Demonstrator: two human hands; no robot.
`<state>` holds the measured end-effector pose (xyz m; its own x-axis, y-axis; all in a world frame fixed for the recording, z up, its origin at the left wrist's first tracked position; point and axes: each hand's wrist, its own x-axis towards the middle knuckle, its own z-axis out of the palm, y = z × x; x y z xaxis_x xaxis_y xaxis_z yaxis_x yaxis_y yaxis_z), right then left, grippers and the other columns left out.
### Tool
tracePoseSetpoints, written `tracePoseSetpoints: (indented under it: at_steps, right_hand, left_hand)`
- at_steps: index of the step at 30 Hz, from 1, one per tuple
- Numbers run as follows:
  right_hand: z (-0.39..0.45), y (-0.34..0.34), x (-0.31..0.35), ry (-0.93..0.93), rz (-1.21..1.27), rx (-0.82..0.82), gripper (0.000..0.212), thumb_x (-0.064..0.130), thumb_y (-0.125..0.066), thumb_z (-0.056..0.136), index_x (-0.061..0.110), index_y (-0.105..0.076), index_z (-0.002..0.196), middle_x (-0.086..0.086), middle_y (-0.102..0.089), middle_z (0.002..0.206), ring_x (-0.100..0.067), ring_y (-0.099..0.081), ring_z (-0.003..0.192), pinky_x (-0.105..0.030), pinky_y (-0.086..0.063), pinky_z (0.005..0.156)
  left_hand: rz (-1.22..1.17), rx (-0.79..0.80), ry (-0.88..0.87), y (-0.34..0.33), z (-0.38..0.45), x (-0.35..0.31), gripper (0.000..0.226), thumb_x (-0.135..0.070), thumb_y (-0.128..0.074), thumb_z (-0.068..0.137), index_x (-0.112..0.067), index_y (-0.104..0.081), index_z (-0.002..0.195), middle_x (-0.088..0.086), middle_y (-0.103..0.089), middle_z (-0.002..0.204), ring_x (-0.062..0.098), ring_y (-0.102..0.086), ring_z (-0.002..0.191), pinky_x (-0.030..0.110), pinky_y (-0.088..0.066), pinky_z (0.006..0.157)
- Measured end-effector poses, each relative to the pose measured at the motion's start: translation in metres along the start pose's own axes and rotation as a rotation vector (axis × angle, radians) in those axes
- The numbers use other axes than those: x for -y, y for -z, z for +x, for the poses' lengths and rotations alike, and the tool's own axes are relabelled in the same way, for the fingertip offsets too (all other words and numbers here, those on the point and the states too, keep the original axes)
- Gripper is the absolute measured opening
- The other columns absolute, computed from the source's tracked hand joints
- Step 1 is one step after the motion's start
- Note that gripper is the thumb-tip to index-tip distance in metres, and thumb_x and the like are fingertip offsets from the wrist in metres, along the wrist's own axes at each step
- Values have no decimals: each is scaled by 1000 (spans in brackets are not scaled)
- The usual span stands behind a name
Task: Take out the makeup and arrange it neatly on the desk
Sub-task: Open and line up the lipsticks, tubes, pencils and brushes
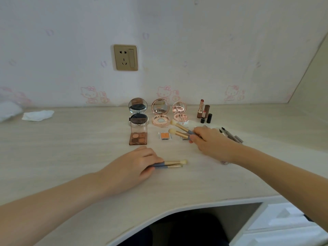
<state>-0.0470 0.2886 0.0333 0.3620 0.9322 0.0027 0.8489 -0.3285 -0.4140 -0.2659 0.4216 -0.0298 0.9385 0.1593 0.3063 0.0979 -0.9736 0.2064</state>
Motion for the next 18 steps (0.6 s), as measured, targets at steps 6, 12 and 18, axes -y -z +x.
tracePoseSetpoints:
  at_steps: [6,12,18]
  right_hand:
    - [-11,1,8,-13,86,55,29,29,-33,102,12,-57,100,-3,-47,80,-15,-44,64,-30,-39,60]
    - [-14,-4,9,-104,427,124,26,27,-34,101,15,-57,98,-5,-42,71,-13,-36,52,-27,-32,45]
    - [-17,-15,13,-116,564,182,15,26,-48,99,13,-49,91,-1,-40,64,-8,-36,42,-20,-35,42]
  left_hand:
    - [28,-65,75,-1,13,6,28,-25,-53,91,-21,-68,114,-8,-57,99,7,-53,92,20,-44,83]
    - [40,-92,159,-3,19,4,25,-20,-58,91,-19,-69,114,-5,-54,97,8,-51,89,29,-48,83]
    - [120,-151,168,-8,18,2,34,-31,-46,89,-18,-71,109,-4,-54,94,15,-47,94,31,-48,85]
